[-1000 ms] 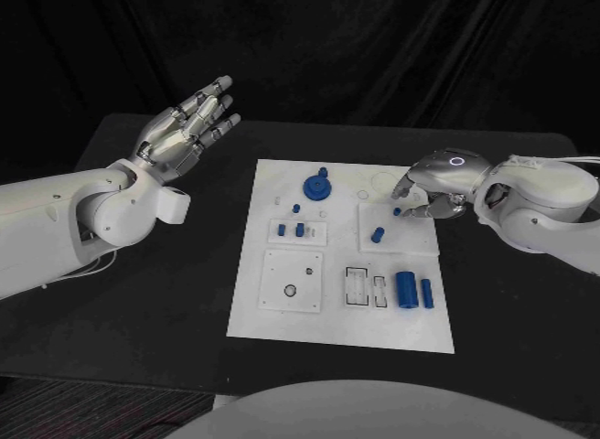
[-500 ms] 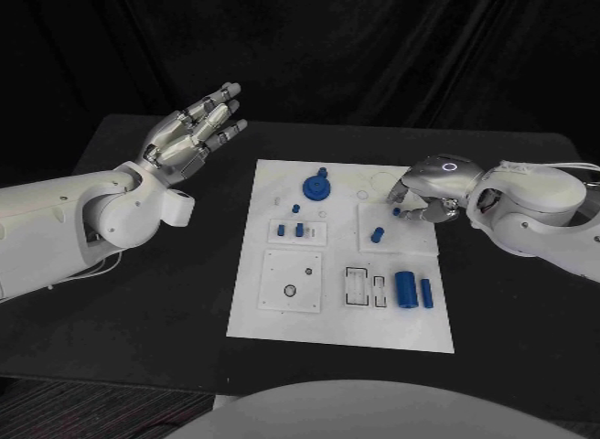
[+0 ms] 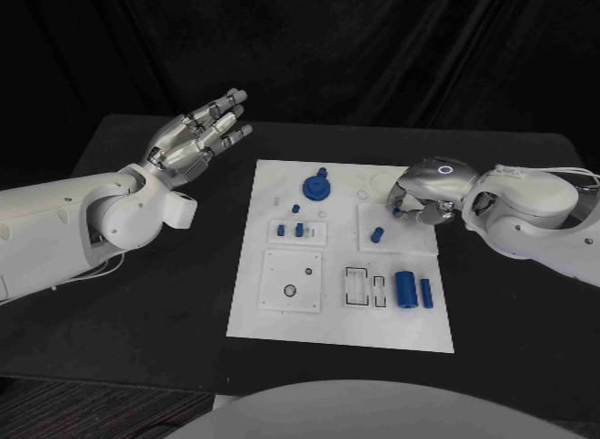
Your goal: Assemble the parts on the task board
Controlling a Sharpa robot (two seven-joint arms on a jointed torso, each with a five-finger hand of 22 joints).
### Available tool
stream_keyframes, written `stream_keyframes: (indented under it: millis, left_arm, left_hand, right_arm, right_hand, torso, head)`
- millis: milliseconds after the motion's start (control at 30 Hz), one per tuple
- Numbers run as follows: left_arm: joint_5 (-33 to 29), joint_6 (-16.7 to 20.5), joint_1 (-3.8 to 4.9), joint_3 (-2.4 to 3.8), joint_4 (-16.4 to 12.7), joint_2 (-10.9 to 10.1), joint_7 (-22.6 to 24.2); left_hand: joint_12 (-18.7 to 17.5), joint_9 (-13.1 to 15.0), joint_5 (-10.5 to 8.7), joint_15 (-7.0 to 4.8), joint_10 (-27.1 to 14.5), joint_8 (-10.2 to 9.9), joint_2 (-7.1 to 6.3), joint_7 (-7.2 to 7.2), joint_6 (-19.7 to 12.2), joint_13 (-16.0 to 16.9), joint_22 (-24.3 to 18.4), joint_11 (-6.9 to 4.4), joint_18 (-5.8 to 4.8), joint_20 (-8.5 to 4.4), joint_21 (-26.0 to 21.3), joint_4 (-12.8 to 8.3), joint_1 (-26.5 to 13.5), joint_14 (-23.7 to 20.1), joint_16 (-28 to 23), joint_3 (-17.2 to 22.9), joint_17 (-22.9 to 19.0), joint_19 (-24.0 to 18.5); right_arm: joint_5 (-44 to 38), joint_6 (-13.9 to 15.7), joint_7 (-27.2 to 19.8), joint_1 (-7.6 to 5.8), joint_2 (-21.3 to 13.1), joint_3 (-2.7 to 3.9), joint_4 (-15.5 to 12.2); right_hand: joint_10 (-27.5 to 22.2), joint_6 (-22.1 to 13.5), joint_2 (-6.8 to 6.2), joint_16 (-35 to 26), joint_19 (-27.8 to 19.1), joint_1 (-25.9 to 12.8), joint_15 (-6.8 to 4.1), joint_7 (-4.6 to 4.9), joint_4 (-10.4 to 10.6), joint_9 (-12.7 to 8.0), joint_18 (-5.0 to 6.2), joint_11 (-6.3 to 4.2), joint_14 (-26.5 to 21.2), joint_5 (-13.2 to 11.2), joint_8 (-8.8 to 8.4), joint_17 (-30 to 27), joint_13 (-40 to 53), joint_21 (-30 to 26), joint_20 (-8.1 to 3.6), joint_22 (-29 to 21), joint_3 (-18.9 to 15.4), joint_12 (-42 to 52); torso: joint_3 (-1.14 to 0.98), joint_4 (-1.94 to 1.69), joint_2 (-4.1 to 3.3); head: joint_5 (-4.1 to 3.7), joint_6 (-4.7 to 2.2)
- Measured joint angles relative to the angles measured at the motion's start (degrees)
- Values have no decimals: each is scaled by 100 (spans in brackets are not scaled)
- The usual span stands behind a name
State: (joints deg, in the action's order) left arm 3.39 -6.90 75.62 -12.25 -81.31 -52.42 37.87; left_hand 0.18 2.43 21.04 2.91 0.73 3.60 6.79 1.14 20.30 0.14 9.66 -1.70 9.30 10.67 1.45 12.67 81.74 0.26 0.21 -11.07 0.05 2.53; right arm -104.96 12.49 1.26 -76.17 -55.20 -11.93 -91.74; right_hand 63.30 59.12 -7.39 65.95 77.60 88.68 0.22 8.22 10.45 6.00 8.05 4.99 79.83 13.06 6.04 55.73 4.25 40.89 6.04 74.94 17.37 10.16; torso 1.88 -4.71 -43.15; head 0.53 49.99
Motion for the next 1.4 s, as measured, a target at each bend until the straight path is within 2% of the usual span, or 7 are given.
stream_keyframes:
  millis: [133,467,567,733,1067,1200,1400]
  left_arm:
    - [-1,-26,-14,0,17,14,-25]
    - [-3,-83,-40,0,61,33,-76]
    - [-3,-97,-46,0,74,35,-92]
    - [-4,-115,-52,0,87,41,-123]
    - [-5,-159,-59,0,104,51,-204]
    - [-6,-179,-60,0,111,58,-243]
    - [-6,-200,-61,0,115,71,-298]
  left_hand:
    - [48,11,32,9,91,23,32,39,73,49,46,91,1,29,12,-68,75,9,0,-20,9,29]
    - [69,16,54,29,112,49,40,60,92,54,59,111,1,50,12,-84,127,29,0,-36,15,50]
    - [69,16,81,29,112,70,40,80,112,54,59,111,1,50,11,-100,127,29,0,-21,16,50]
    - [69,16,102,49,130,70,64,101,132,53,59,129,0,70,11,-115,151,8,0,-36,16,70]
    - [68,16,161,70,130,91,92,101,132,53,76,129,0,90,31,-130,179,28,0,-52,16,91]
    - [68,22,182,145,130,100,124,101,131,53,117,129,0,132,42,-168,210,56,3,-58,23,132]
    - [88,22,204,197,130,116,148,122,152,52,151,129,0,198,55,-201,235,74,25,-59,33,198]
  right_arm:
    - [5,22,-29,26,23,-1,23]
    - [53,61,-65,40,42,3,47]
    - [67,86,-76,43,41,3,47]
    - [81,144,-104,51,26,-2,42]
    - [96,305,-146,55,-82,-3,-40]
    - [98,365,-150,51,-136,-1,-89]
    - [100,427,-153,12,-184,-1,-157]
  right_hand:
    - [173,138,-1,0,21,-1,-17,-34,-20,39,-1,-41,17,0,51,-4,-16,18,-21,0,67,-21]
    - [443,352,-2,-1,20,-2,-44,-93,-103,100,0,-98,33,-51,120,-54,-33,18,-21,-1,151,-69]
    - [563,499,-31,-41,12,31,-90,-126,-185,150,-1,-125,18,-114,169,-86,-33,18,-74,-1,232,-75]
    - [596,508,-22,-41,0,100,-105,-135,-296,179,0,-93,33,-441,170,-98,-31,18,-103,-2,343,-64]
    - [617,542,2,-72,20,138,-105,-131,-319,188,0,-73,33,-534,170,-112,-11,127,-123,-2,366,-102]
    - [628,578,2,-312,4,138,-156,-167,-319,203,0,-62,-18,-540,170,-388,-11,-25,-138,-2,367,-119]
    - [646,618,-26,-405,-11,110,-156,-166,-327,204,0,-45,-18,-580,170,-496,-11,-97,-153,-2,407,-156]
  torso:
    - [1,-7,-1]
    - [8,-5,-6]
    - [8,-4,-7]
    - [8,-4,-7]
    - [8,-3,-6]
    - [8,-1,-5]
    - [10,1,-4]
  head:
    - [-11,0]
    - [-16,0]
    - [-17,0]
    - [-13,0]
    - [-8,0]
    - [-5,0]
    - [-1,0]
